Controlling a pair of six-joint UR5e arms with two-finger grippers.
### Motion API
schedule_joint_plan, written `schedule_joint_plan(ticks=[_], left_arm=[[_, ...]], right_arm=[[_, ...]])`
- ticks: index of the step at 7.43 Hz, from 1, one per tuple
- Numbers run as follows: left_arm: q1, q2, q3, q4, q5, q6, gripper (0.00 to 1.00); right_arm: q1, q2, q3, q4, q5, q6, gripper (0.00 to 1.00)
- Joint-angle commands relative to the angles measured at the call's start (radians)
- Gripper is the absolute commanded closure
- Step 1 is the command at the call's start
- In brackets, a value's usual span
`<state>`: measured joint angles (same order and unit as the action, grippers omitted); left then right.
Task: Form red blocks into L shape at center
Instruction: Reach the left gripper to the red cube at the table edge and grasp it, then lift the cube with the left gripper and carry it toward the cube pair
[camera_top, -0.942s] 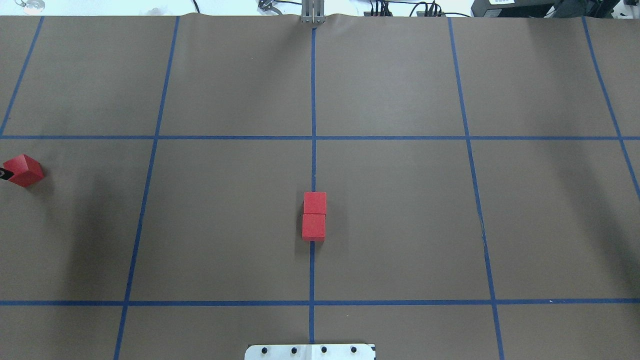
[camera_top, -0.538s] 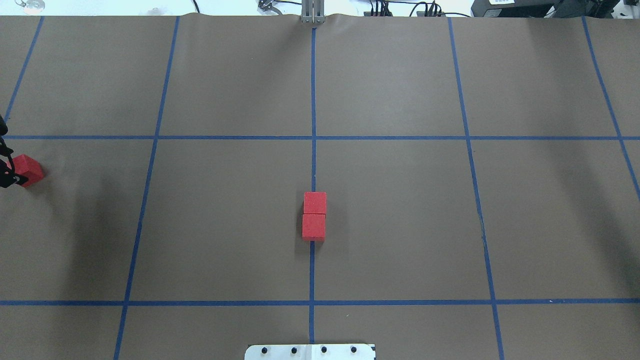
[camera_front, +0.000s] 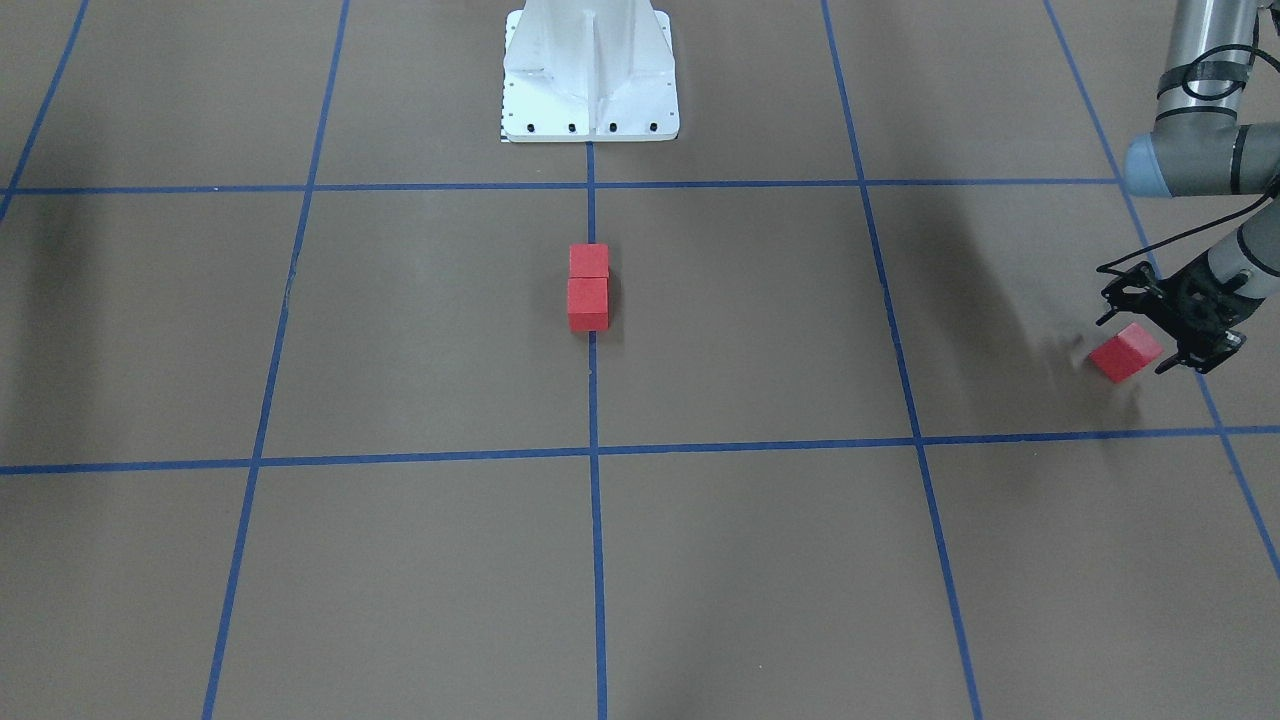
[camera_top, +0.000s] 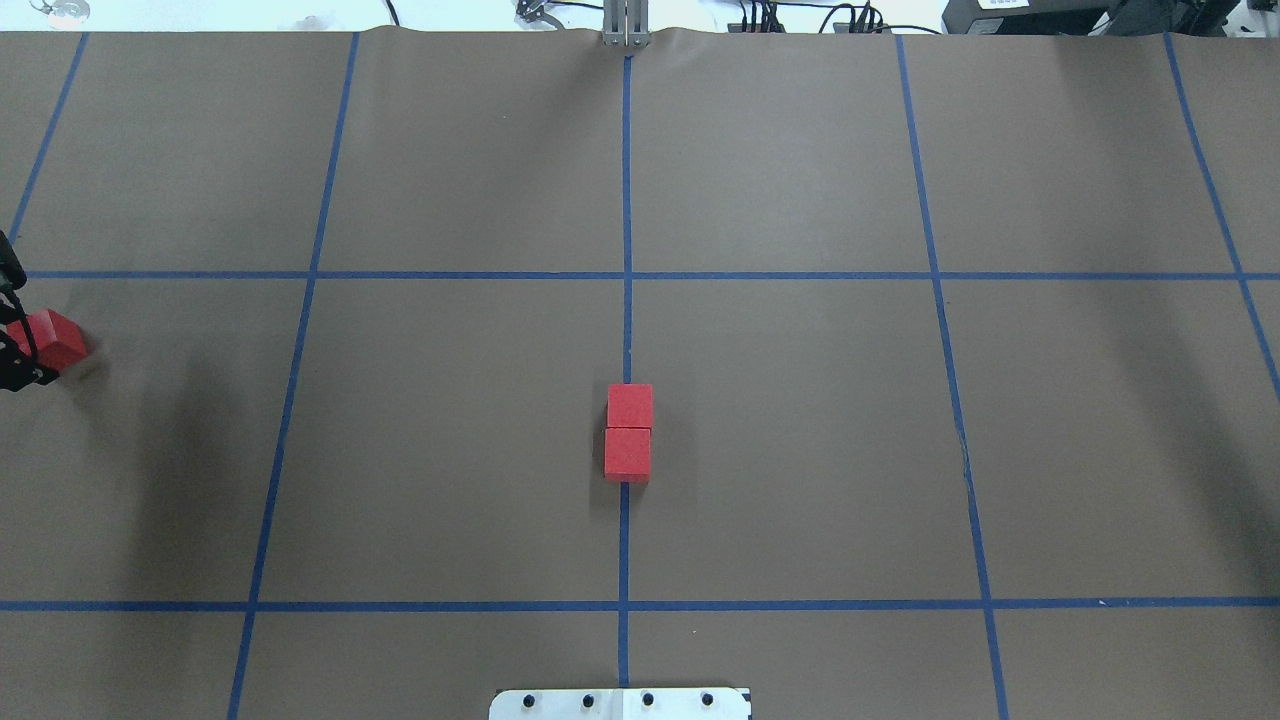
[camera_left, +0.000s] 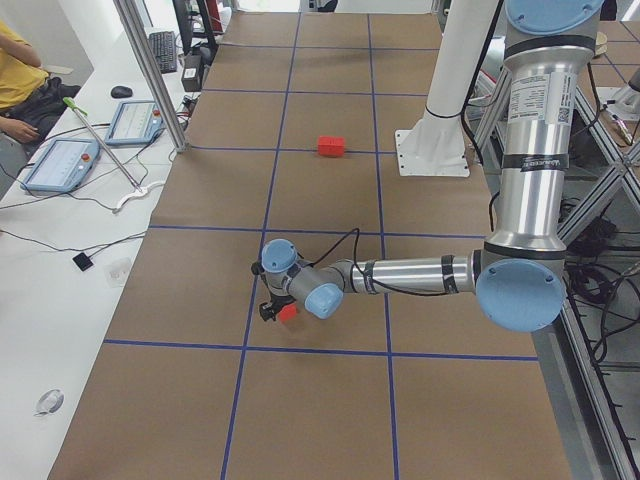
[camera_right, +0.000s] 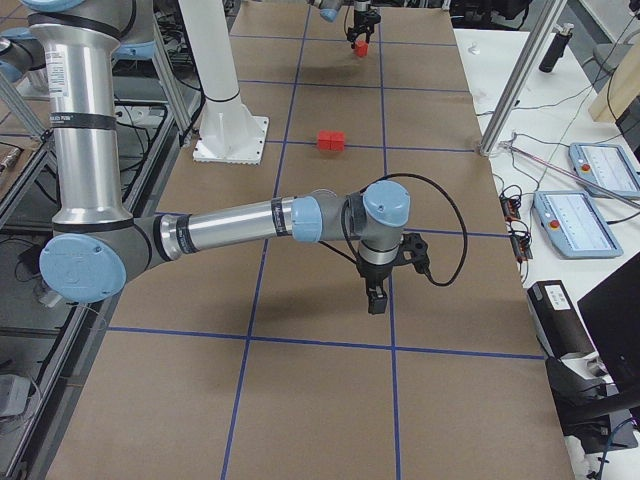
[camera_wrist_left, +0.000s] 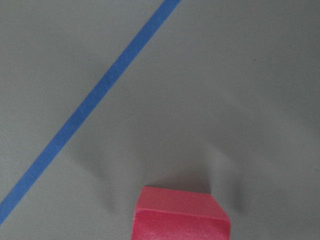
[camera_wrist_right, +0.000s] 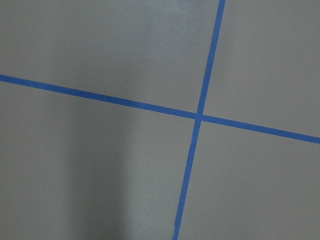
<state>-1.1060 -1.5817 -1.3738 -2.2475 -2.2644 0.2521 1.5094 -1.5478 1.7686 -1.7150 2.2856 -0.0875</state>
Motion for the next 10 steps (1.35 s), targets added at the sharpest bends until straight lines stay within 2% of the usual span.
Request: schedule_joint_plan(ticks=[1, 2, 3, 4, 5, 7, 9, 10], left_arm=[[0.011, 0.012, 0.002, 0.000, 0.002, 0.001, 0.30], [0.011, 0.012, 0.002, 0.000, 0.002, 0.001, 0.57], [0.011, 0.011, -0.001, 0.003, 0.002, 0.003, 0.77], [0.011, -0.004, -0.007, 0.015, -0.006, -0.002, 0.83], [0.012, -0.047, -0.014, 0.064, -0.012, -0.005, 0.83], [0.012, -0.198, -0.094, 0.262, -0.012, -0.005, 0.83], [0.017, -0.363, -0.111, 0.301, -0.001, -0.002, 1.00], [0.038, -0.442, -0.119, 0.301, 0.000, -0.002, 0.95]], right_arm=[[0.000, 0.000, 0.000, 0.000, 0.000, -0.001, 0.00], [0.000, 0.000, 0.002, 0.000, 0.000, 0.000, 0.00], [0.000, 0.000, 0.002, 0.000, 0.000, 0.000, 0.00], [0.000, 0.000, 0.002, 0.000, 0.000, 0.000, 0.00], [0.000, 0.000, 0.000, 0.000, 0.000, 0.000, 0.00], [0.000, 0.000, 0.000, 0.000, 0.000, 0.000, 0.00], [0.000, 0.000, -0.001, -0.002, 0.000, 0.000, 0.00], [0.000, 0.000, -0.001, -0.002, 0.000, 0.000, 0.00]])
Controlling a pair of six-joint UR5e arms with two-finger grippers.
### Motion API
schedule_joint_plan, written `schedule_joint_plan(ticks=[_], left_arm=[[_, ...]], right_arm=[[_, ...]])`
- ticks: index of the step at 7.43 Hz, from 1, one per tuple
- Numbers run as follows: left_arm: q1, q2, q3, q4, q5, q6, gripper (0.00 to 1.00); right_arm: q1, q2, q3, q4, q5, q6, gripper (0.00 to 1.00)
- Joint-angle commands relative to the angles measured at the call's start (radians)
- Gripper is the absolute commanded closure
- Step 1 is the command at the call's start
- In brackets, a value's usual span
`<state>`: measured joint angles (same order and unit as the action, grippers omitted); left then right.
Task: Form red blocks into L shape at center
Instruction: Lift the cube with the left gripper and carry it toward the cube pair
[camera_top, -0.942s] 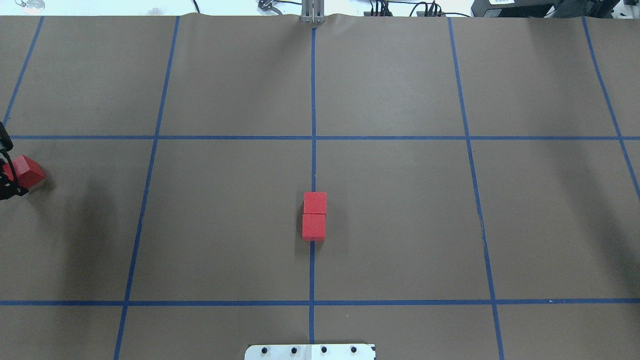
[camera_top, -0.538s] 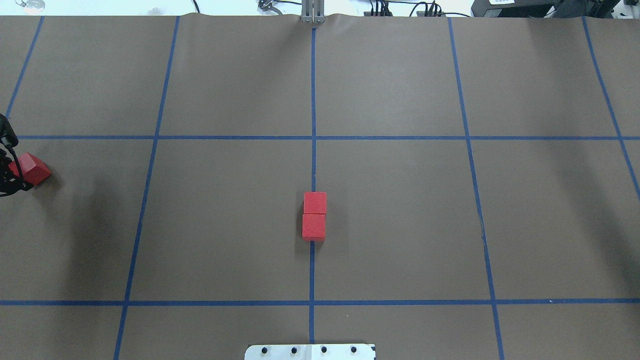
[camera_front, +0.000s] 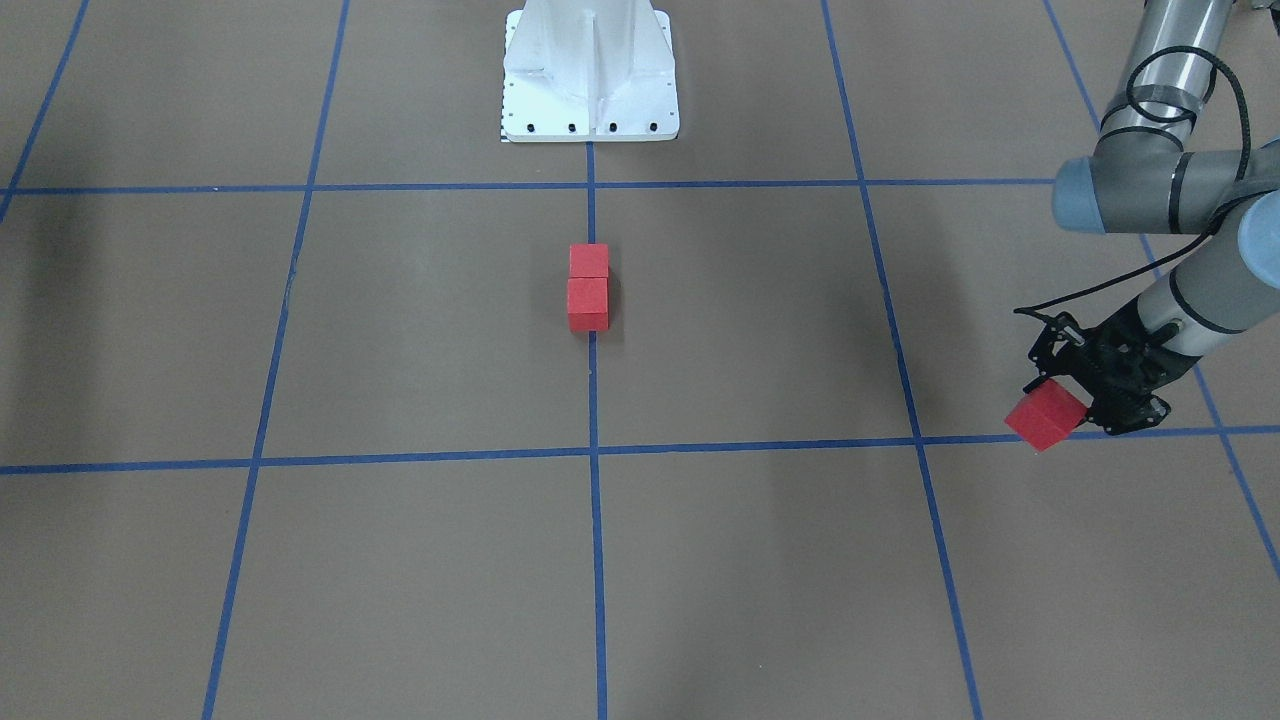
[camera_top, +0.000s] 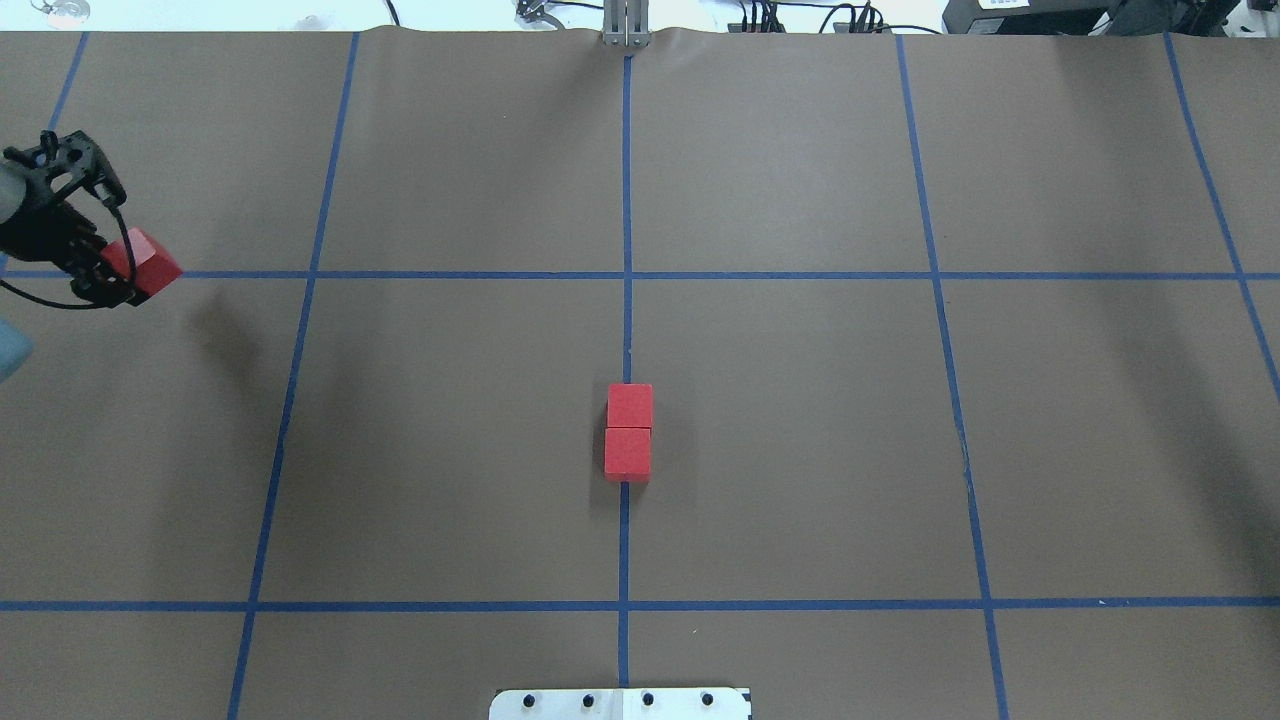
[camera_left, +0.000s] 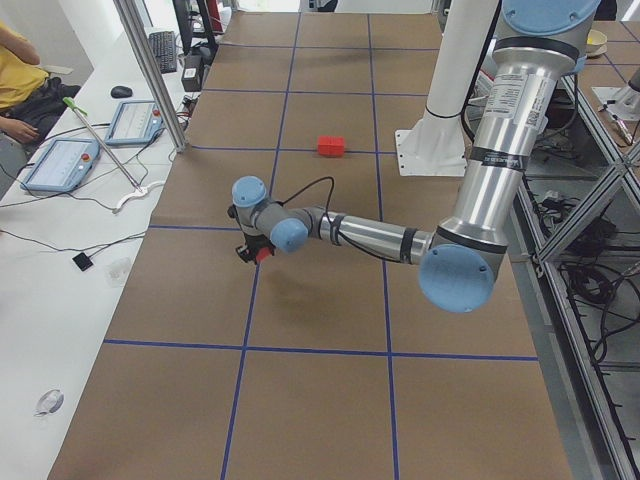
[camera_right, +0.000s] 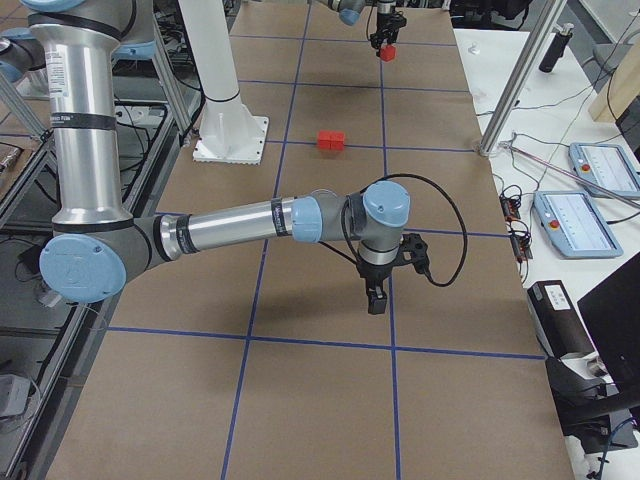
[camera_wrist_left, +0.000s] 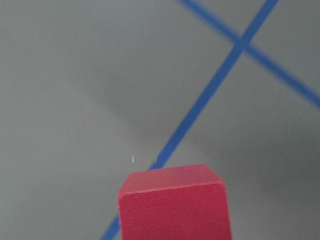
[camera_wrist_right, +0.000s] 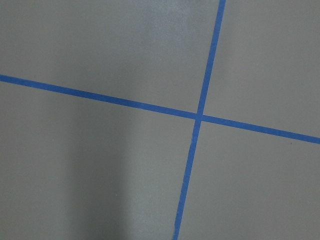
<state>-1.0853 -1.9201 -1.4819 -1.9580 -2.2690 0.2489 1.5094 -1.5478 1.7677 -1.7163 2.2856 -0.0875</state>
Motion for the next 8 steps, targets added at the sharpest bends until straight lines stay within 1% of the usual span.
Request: schedule_joint_plan(ticks=[1, 2, 3, 4, 5, 6, 7, 8], left_arm=[[0.027, -0.169, -0.027, 0.011, 0.006, 0.001, 0.98], [0.048, -0.209, -0.035, 0.011, 0.005, -0.006, 0.98], [0.067, -0.244, -0.044, 0.008, 0.005, -0.055, 1.00], [0.076, -0.285, -0.046, 0.022, 0.031, -0.063, 1.00], [0.090, -0.310, -0.054, 0.056, 0.090, -0.066, 1.00], [0.164, -0.297, -0.127, 0.132, 0.215, -0.057, 1.00], [0.274, -0.298, -0.129, 0.183, 0.238, -0.074, 1.00], [0.333, -0.298, -0.136, 0.165, 0.252, -0.141, 1.00]], right_arm=[[0.000, 0.002, -0.001, 0.000, -0.002, 0.000, 0.00], [0.000, 0.002, 0.001, 0.001, -0.002, 0.020, 0.00], [0.000, 0.002, 0.002, 0.001, 0.000, 0.047, 0.00], [0.000, 0.002, 0.001, 0.001, 0.000, 0.048, 0.00], [0.000, 0.002, 0.001, 0.001, 0.000, 0.048, 0.00], [0.000, 0.002, 0.001, 0.001, 0.000, 0.048, 0.00], [0.000, 0.000, 0.001, 0.001, 0.000, 0.048, 0.00], [0.000, -0.003, 0.001, 0.001, 0.000, 0.046, 0.00]])
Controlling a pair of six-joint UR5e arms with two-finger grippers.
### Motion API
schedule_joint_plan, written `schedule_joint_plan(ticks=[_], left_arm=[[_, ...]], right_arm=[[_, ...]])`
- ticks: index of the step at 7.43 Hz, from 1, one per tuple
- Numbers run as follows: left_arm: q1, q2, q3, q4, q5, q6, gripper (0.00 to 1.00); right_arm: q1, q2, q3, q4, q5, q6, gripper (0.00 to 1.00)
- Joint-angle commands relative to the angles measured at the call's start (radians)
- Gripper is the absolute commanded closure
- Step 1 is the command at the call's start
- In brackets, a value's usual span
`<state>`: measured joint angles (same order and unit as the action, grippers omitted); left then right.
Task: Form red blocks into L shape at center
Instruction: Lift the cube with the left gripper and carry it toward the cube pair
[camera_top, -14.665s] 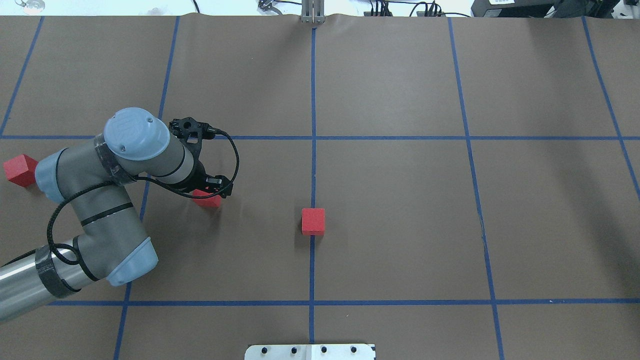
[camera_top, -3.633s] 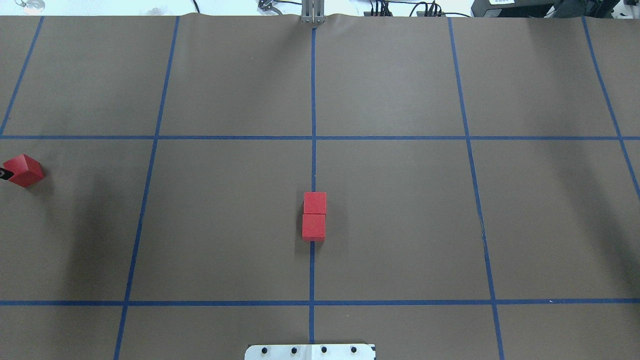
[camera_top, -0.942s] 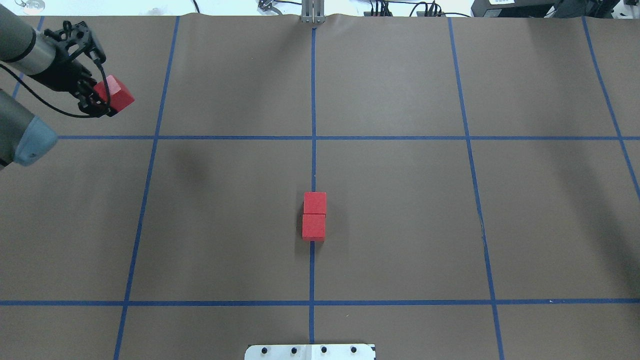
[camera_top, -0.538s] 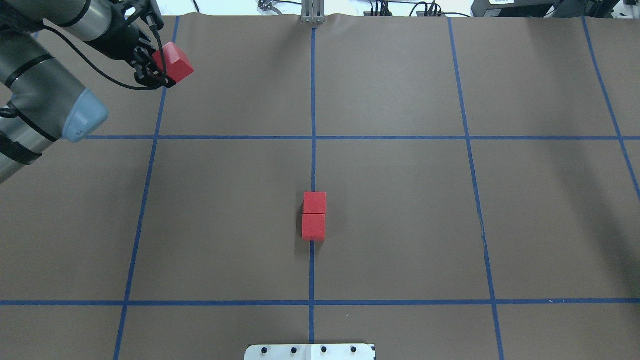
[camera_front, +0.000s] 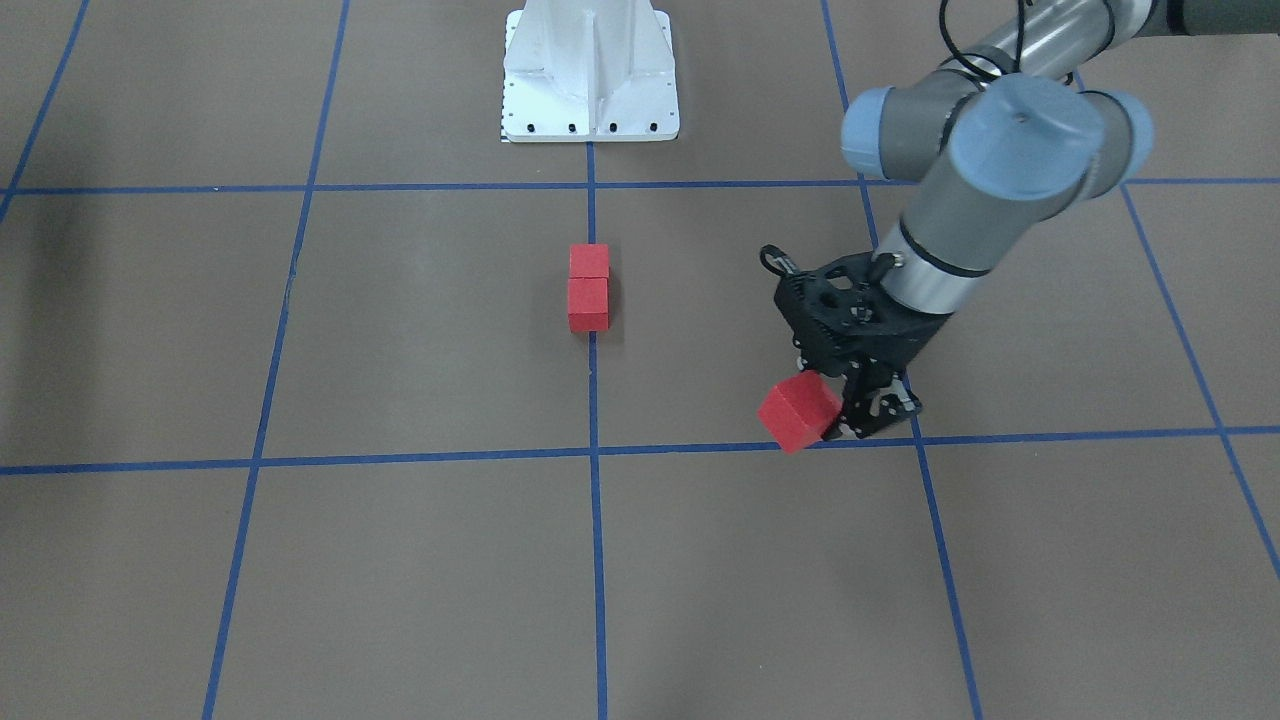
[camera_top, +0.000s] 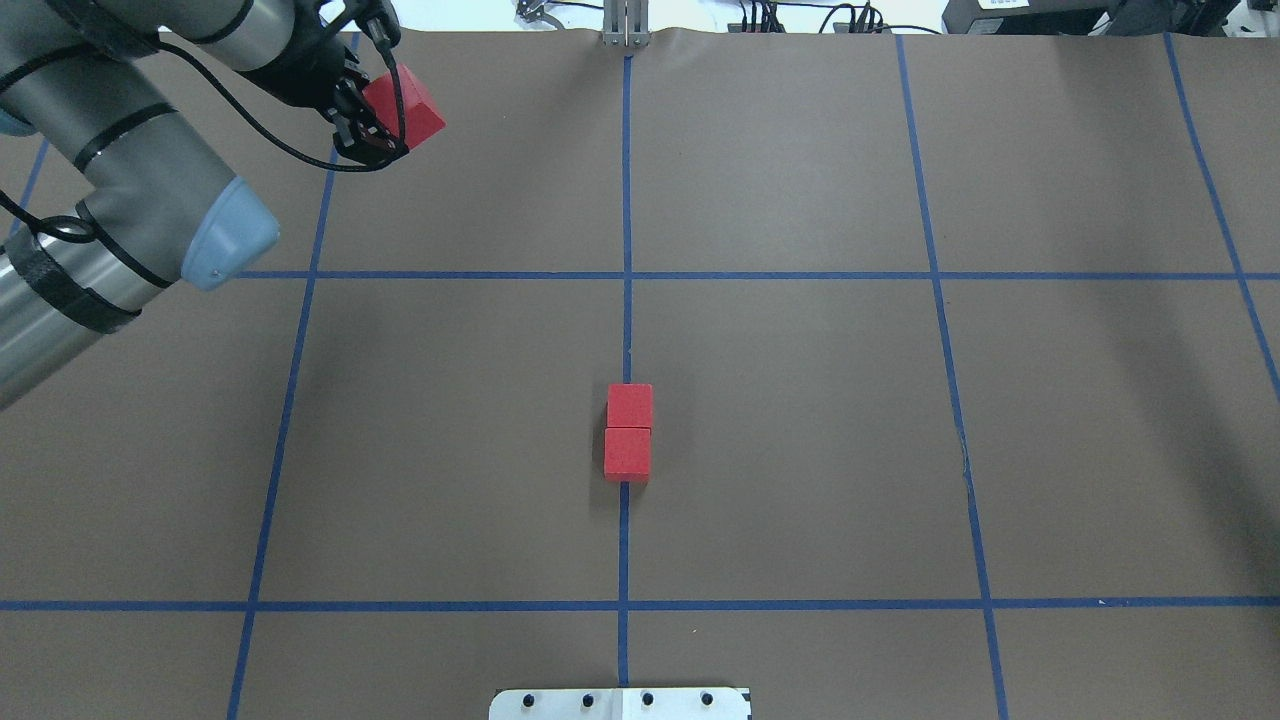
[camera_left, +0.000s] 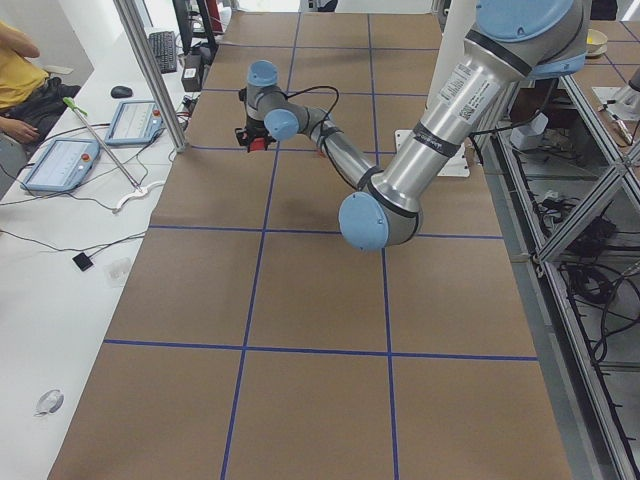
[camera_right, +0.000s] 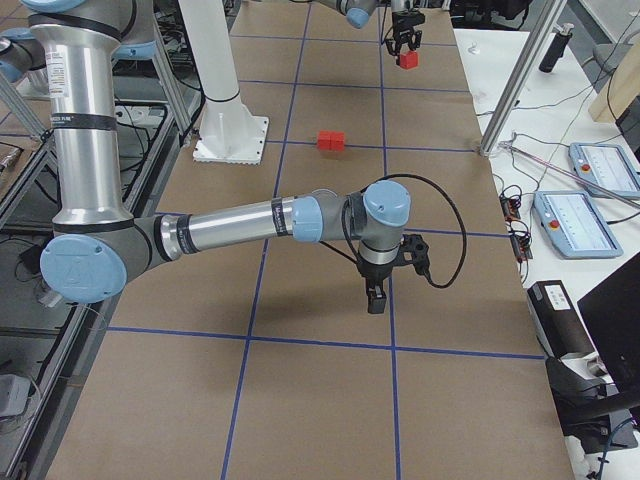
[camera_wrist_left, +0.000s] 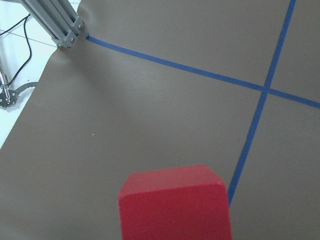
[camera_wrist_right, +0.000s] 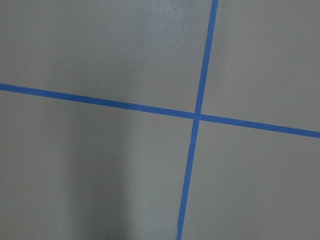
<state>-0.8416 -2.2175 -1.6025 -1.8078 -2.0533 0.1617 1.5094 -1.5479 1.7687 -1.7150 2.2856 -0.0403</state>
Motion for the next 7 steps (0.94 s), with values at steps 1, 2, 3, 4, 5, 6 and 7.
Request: schedule_joint_plan(ticks=[1, 2, 3, 4, 5, 6, 7], left_arm=[[0.108, -0.004, -0.039, -0.017, 0.054, -0.066, 1.00], [0.114, -0.004, -0.051, -0.010, 0.017, -0.059, 1.00], [0.133, -0.001, -0.050, -0.008, -0.013, -0.053, 1.00], [0.148, -0.004, -0.042, 0.051, -0.010, 0.019, 1.00], [0.148, -0.039, -0.042, 0.196, -0.002, 0.230, 1.00], [0.154, -0.065, -0.037, 0.276, 0.008, 0.324, 1.00], [0.195, -0.067, -0.037, 0.274, 0.054, 0.338, 1.00]], right_arm=[[0.000, -0.004, 0.000, 0.000, 0.000, -0.001, 0.00], [0.000, -0.004, 0.000, 0.000, 0.000, -0.001, 0.00], [0.000, -0.004, 0.000, 0.000, 0.000, 0.000, 0.00], [0.000, -0.004, 0.000, 0.000, 0.000, -0.001, 0.00], [0.002, -0.006, 0.000, 0.000, 0.000, -0.003, 0.00], [0.005, -0.008, 0.000, 0.000, 0.000, -0.003, 0.00], [0.014, -0.009, 0.002, 0.000, 0.000, -0.004, 0.00]])
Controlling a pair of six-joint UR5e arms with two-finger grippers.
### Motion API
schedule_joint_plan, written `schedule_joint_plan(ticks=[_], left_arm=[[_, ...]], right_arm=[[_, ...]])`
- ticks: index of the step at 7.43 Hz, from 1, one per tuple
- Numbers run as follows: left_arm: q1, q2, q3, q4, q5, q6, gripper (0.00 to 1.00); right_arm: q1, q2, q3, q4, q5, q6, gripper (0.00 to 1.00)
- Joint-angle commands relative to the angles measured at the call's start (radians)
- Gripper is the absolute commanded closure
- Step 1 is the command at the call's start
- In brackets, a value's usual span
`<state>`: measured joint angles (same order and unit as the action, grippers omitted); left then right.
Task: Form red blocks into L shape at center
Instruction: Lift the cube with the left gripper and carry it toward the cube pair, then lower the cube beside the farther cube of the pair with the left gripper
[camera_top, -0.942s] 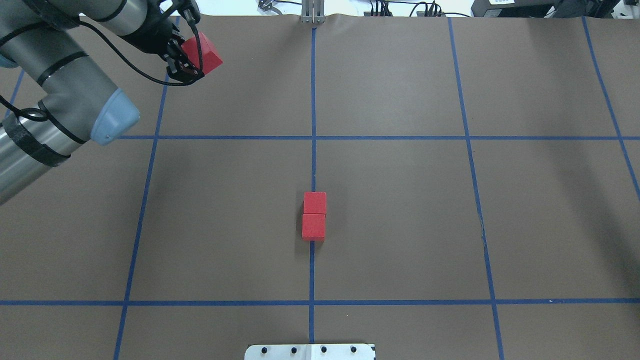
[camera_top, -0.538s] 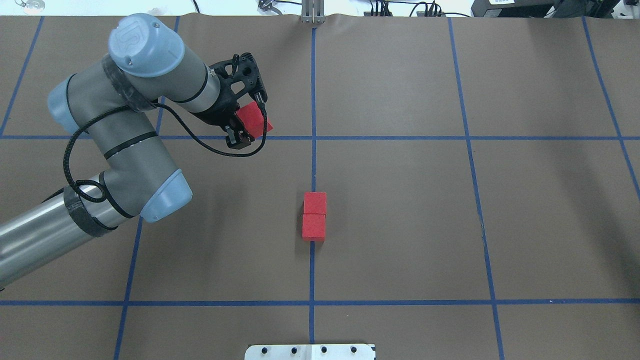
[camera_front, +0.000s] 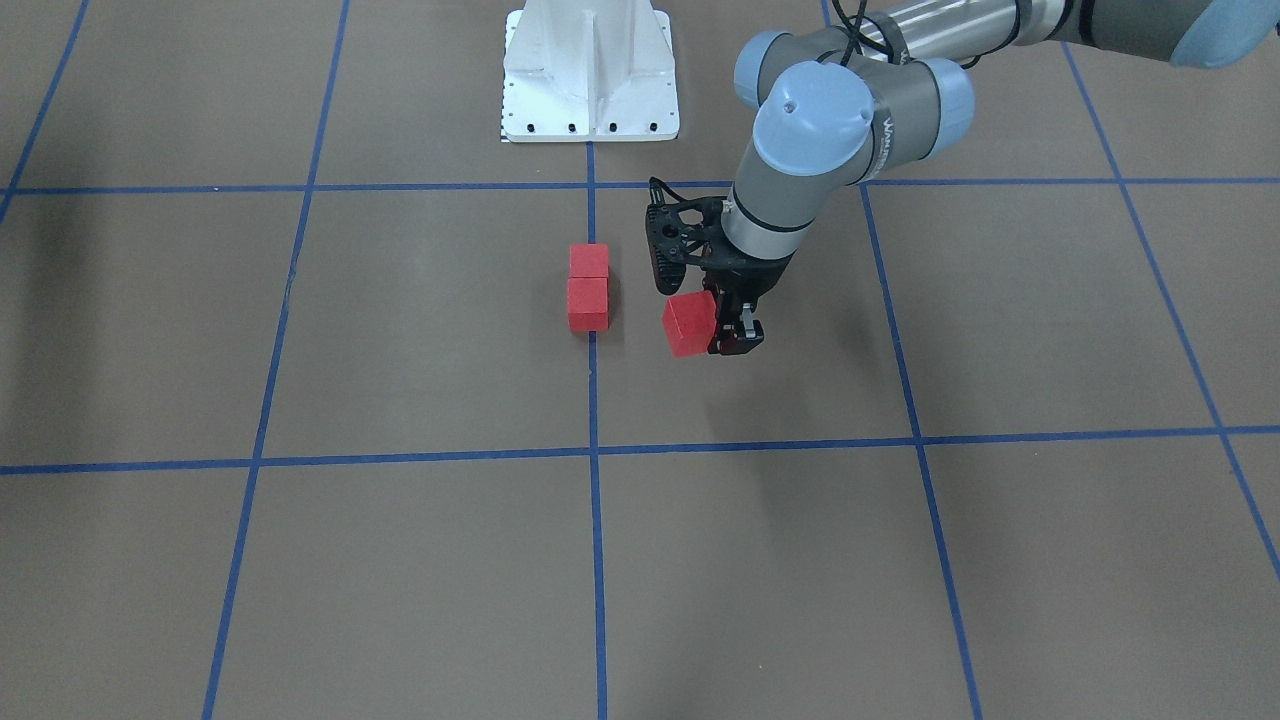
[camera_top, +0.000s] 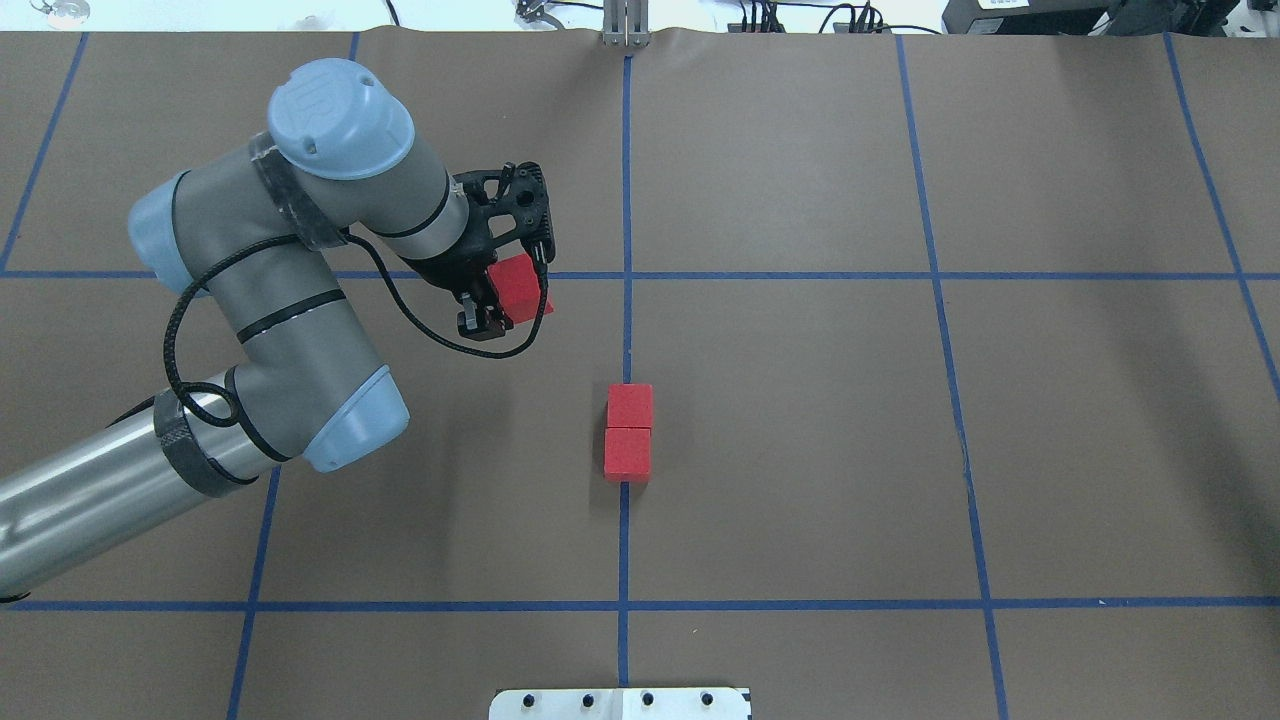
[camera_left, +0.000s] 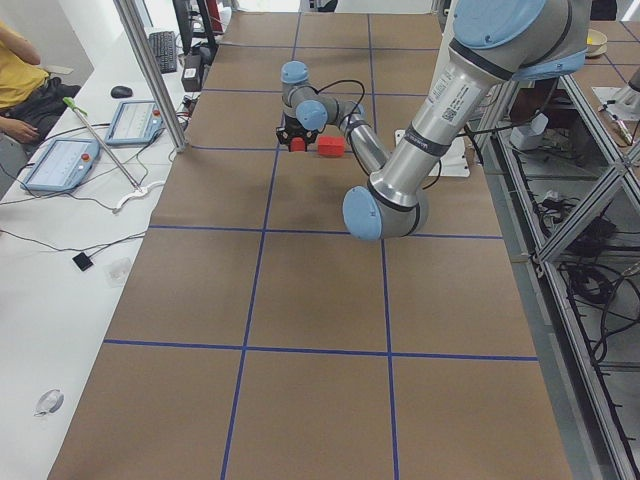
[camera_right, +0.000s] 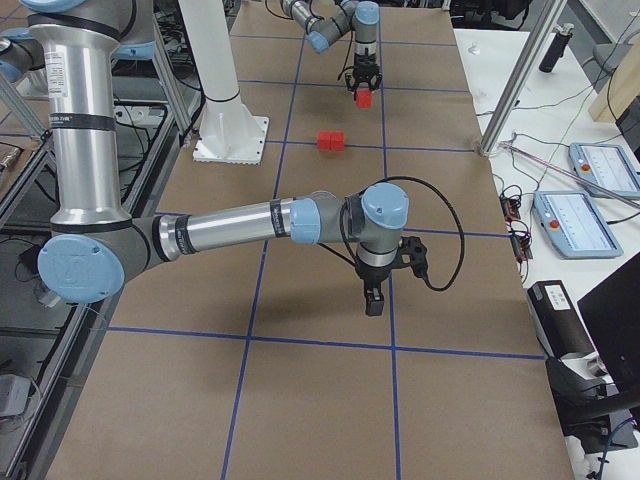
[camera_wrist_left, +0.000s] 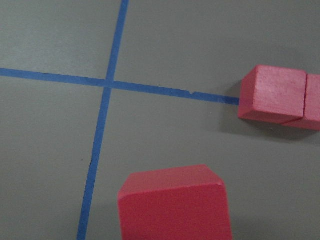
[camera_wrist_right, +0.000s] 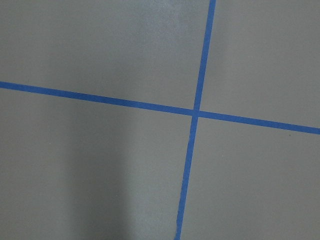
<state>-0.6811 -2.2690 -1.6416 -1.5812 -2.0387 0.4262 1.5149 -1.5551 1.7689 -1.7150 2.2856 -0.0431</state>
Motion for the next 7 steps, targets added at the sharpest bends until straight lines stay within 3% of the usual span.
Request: schedule_joint_plan(ticks=[1, 4, 7], left_arm=[[0.093, -0.021, 0.015, 0.043, 0.089, 0.074, 1.00], [0.140, -0.093, 0.132, 0.035, 0.097, 0.065, 0.99], [0.164, -0.093, 0.143, 0.027, 0.097, 0.063, 0.86]], right_arm=[[0.008, -0.002, 0.000, 0.000, 0.000, 0.000, 0.00], [0.008, -0.002, 0.000, -0.002, -0.002, 0.002, 0.00], [0.008, -0.003, 0.000, -0.002, 0.000, 0.003, 0.00]])
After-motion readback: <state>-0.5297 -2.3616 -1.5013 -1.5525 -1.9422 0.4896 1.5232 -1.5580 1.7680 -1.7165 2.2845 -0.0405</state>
